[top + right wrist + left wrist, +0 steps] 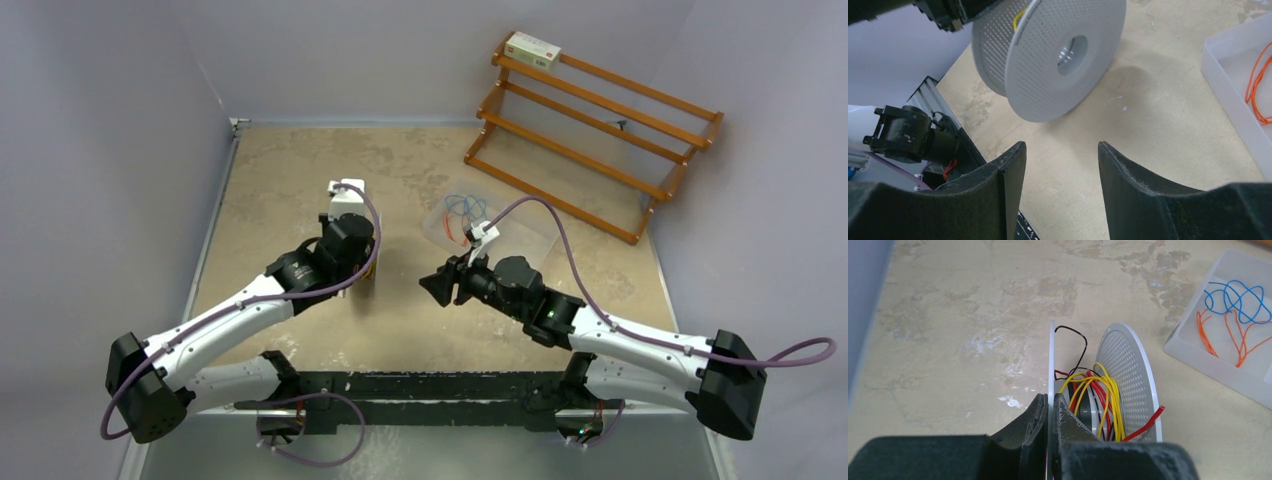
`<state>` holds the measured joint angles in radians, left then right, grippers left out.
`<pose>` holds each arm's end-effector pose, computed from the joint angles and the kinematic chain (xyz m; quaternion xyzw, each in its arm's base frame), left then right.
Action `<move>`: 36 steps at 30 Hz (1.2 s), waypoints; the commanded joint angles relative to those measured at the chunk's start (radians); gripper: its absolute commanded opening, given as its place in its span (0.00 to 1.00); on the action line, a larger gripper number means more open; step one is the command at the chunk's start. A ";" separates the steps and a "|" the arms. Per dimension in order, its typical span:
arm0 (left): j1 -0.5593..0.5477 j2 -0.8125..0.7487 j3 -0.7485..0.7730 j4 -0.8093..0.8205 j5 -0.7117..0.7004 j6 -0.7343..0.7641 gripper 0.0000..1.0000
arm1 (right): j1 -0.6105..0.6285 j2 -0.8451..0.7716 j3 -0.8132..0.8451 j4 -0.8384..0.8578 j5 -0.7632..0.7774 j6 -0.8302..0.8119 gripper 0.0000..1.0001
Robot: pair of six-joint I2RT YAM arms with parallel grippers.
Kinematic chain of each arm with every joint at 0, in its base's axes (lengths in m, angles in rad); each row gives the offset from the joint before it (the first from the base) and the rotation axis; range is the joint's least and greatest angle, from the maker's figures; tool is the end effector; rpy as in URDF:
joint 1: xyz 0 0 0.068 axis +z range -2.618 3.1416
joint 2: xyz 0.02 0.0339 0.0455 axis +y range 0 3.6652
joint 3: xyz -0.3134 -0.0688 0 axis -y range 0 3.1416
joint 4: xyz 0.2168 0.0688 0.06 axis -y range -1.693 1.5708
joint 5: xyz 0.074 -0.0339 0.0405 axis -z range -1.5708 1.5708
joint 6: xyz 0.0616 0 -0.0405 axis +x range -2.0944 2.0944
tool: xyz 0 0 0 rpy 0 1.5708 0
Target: Wrap the cables
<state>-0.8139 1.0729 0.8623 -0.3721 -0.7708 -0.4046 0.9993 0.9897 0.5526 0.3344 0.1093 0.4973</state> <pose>0.1641 -0.1112 0.3372 -0.0087 0.8350 0.0200 0.5498 0.1162 0.1682 0.3242 -0.1487 0.7272 0.4254 0.5178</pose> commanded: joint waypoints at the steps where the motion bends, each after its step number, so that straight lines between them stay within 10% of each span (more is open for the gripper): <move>1: 0.004 -0.021 0.125 0.004 -0.093 0.082 0.00 | -0.003 -0.025 -0.011 0.026 0.001 -0.002 0.57; 36: -0.069 0.447 0.337 -0.088 -0.468 0.317 0.00 | -0.003 -0.464 -0.114 -0.372 0.434 0.202 0.66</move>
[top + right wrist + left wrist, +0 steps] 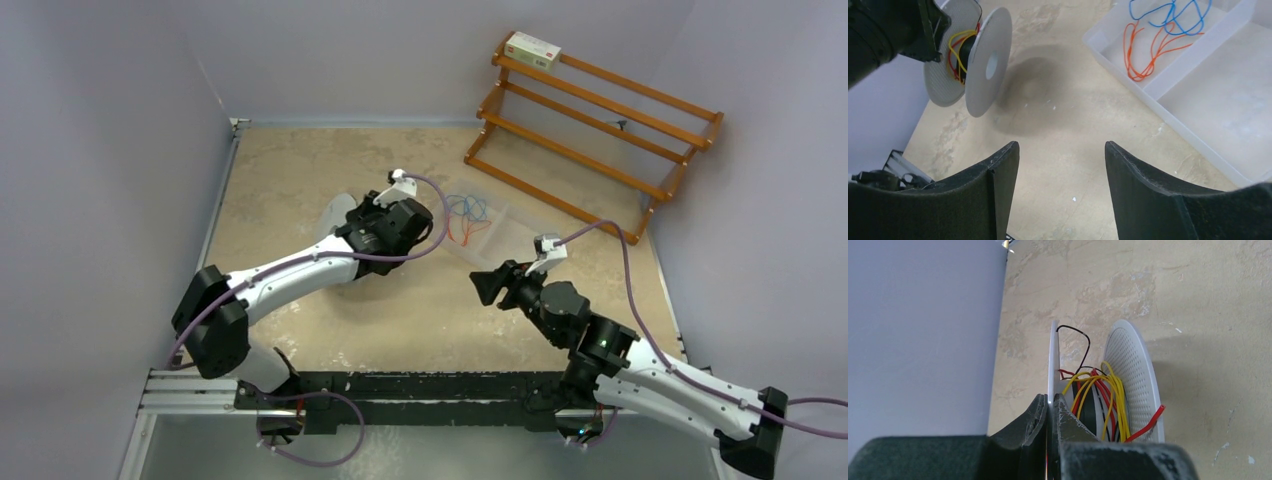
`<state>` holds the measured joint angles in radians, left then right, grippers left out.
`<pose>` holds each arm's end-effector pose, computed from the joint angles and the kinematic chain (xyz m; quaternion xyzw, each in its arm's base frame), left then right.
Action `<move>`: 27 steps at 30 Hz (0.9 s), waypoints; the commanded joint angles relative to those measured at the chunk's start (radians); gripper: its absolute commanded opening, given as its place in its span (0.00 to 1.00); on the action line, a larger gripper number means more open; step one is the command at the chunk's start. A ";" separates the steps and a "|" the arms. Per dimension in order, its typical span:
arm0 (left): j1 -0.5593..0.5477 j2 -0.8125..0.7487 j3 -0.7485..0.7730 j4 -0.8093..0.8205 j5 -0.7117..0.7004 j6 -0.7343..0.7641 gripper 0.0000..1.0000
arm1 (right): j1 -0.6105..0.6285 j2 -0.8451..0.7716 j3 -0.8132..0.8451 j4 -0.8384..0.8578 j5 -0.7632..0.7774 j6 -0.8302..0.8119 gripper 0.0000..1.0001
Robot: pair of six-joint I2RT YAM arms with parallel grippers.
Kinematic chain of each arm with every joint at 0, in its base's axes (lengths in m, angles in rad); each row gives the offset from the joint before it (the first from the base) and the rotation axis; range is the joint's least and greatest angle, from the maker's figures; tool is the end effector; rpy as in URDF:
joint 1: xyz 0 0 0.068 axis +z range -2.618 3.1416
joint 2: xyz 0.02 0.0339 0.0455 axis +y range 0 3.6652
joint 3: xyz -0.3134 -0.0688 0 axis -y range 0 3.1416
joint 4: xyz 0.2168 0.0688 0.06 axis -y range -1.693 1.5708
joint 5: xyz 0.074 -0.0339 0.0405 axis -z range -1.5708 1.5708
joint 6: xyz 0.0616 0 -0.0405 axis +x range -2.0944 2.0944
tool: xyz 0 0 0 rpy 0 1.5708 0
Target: Wrap the cables
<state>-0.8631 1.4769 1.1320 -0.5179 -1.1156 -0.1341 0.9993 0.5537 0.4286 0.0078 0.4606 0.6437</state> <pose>0.2245 -0.1773 0.3319 0.1123 0.8089 0.2954 0.4957 0.0795 0.0729 0.2957 0.0206 0.7430 0.3574 0.5655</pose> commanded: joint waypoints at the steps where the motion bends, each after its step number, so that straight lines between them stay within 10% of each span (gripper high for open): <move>1: -0.025 0.061 0.074 0.059 -0.132 0.050 0.00 | -0.004 -0.030 0.012 -0.058 0.090 0.063 0.66; 27: -0.071 0.474 0.224 0.093 -0.078 0.032 0.07 | -0.004 -0.117 0.010 -0.169 0.098 0.142 0.72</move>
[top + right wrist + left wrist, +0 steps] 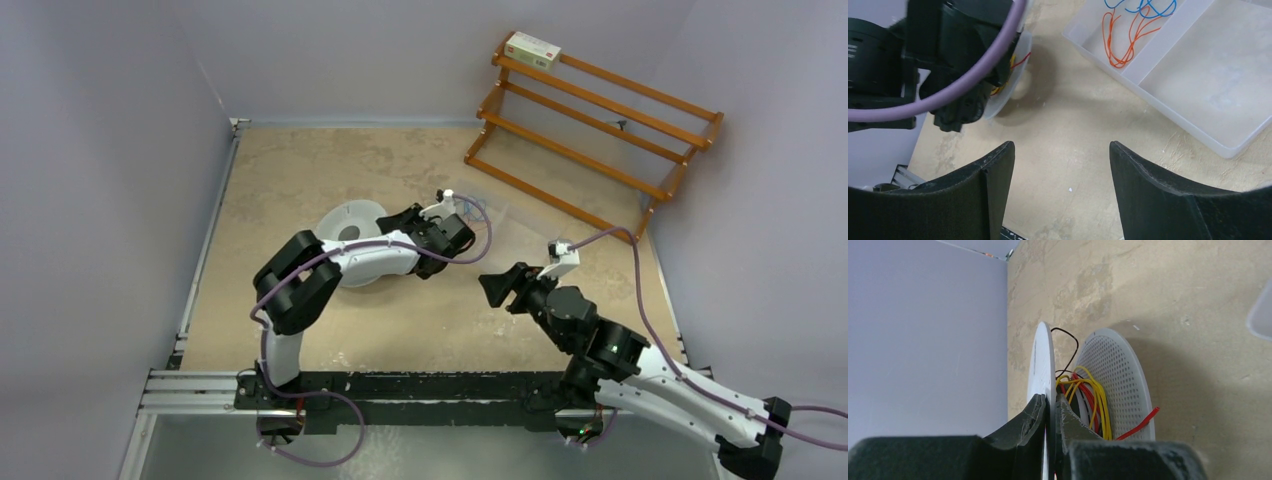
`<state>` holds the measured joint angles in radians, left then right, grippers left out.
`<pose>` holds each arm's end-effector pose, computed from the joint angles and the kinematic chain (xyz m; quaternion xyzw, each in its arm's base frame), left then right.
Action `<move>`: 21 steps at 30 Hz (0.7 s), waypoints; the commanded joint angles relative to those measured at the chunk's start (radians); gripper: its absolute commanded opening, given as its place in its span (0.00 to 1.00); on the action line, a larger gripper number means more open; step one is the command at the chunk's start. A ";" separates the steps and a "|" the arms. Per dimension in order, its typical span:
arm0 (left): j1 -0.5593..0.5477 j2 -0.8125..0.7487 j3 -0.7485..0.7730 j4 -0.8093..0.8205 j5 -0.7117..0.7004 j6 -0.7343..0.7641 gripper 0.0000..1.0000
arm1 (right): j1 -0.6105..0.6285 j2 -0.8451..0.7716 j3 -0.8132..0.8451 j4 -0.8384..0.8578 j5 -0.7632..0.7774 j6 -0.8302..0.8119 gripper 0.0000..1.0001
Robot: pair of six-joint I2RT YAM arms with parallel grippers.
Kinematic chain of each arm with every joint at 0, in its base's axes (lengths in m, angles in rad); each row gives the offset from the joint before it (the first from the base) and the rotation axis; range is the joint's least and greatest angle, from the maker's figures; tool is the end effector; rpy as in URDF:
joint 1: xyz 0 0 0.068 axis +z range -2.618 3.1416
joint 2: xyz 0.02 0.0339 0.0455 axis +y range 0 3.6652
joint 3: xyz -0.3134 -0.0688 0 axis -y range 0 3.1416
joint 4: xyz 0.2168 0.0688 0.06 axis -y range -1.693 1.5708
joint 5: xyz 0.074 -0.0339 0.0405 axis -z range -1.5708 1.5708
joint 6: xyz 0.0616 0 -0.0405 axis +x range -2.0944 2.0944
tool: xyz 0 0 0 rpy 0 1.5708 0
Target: Wrap the cables
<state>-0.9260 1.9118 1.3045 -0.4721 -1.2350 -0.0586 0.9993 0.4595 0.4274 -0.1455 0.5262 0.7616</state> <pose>0.2758 -0.2700 0.2513 0.2045 0.7768 0.4012 0.4402 0.0709 0.0531 0.2830 0.0779 0.7552 0.3506 0.5483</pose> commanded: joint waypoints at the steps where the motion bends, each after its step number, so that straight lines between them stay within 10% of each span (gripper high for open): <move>1: -0.008 0.050 0.058 0.049 0.059 -0.049 0.09 | -0.003 -0.027 0.013 -0.022 0.033 0.021 0.72; 21: -0.031 0.138 0.104 0.039 0.178 -0.147 0.38 | -0.004 -0.053 0.004 -0.039 0.018 0.031 0.75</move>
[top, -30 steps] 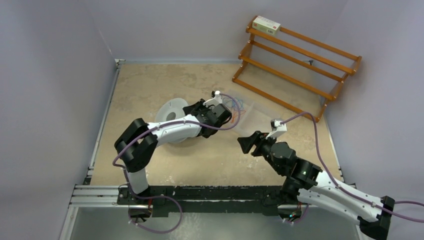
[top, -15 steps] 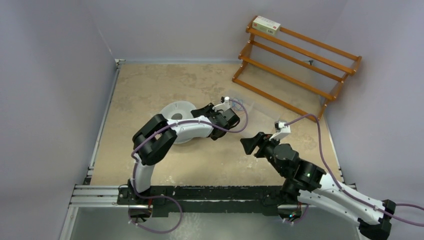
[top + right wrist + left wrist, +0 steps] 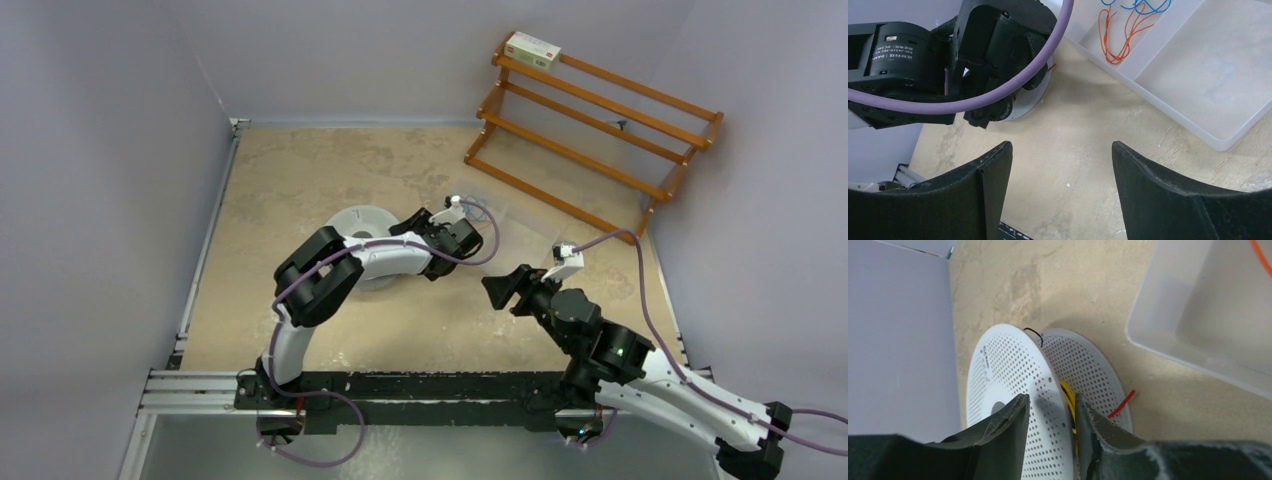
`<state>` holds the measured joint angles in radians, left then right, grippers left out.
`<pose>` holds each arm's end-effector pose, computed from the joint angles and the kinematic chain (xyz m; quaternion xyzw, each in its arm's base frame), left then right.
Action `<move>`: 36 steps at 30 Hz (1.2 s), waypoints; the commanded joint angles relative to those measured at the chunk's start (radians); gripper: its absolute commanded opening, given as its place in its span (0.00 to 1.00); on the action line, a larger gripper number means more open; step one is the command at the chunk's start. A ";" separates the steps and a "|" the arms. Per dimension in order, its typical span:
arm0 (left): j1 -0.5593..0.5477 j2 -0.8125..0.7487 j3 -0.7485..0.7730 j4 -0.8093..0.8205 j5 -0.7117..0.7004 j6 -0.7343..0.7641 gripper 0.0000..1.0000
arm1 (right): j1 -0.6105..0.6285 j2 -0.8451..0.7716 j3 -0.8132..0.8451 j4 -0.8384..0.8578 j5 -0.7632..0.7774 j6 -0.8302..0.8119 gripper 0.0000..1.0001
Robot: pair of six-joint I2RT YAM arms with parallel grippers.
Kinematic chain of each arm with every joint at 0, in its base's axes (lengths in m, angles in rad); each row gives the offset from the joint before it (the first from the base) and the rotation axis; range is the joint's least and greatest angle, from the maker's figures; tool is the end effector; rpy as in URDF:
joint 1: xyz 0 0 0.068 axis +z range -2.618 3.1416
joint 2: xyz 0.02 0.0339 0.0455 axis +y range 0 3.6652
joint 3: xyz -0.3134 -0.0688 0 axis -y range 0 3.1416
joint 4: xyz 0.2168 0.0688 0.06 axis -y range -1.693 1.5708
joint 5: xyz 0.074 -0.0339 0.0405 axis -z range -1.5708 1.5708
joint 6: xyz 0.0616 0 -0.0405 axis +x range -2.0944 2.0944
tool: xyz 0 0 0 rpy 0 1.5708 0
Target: Wrap the cables
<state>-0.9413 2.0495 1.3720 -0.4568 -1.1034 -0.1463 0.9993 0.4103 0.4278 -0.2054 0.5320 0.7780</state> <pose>0.2881 -0.3022 0.2103 0.2172 0.8105 0.3425 0.4225 0.0659 0.0446 0.2786 0.0845 0.7572 0.3499 0.5451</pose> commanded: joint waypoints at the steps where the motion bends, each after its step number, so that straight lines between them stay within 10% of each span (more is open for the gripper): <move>1: -0.019 0.000 0.036 0.026 0.051 -0.063 0.41 | -0.003 -0.004 0.003 0.021 0.013 0.014 0.75; 7: -0.039 -0.038 0.041 0.037 0.145 -0.107 0.63 | -0.003 -0.004 0.005 0.015 0.017 0.020 0.76; 36: 0.073 -0.516 -0.045 0.086 0.685 -0.272 0.75 | -0.058 0.313 0.121 0.094 -0.022 -0.128 0.93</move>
<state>-0.9421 1.6100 1.3220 -0.3492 -0.5636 -0.3683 0.9886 0.6262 0.4633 -0.1856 0.5312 0.7418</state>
